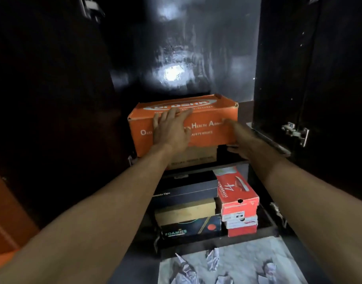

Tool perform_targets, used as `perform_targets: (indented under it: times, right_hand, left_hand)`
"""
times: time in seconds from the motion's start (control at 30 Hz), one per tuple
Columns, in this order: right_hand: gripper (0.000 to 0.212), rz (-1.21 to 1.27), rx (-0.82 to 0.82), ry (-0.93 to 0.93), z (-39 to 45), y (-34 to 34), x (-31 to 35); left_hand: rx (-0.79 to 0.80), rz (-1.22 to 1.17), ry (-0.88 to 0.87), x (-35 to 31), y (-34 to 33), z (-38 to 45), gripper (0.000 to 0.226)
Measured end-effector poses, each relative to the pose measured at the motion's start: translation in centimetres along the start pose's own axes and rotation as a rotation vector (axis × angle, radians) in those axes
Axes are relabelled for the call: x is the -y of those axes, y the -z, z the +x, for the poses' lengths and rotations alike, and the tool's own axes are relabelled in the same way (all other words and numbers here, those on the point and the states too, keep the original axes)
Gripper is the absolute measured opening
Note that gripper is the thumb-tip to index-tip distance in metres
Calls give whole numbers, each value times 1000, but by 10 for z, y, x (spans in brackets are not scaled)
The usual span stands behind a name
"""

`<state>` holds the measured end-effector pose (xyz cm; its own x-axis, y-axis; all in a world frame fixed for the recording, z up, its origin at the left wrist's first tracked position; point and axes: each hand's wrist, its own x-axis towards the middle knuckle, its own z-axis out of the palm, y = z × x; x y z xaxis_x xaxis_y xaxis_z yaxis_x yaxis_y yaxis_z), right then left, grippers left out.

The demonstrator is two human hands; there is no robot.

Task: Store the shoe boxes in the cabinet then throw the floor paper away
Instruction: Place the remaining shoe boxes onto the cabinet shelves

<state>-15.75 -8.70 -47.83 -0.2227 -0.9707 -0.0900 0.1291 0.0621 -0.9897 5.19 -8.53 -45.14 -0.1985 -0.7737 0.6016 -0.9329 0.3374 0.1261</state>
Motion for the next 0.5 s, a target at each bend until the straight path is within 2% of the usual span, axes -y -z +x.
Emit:
perform_targets:
  times: [0.1,0.23,0.5]
  right_hand:
    - [53,-147,-91,136,22,-23,-11]
    - [66,-275,-152,156,51,-41,-22]
    - [46,-244,-89,97,44,-38,-18]
  left_hand:
    - [63,5,37,22,-2,16,67]
    - [170,52,30,36,-8,27,83]
    - [291,100,18,43,-10,43,96]
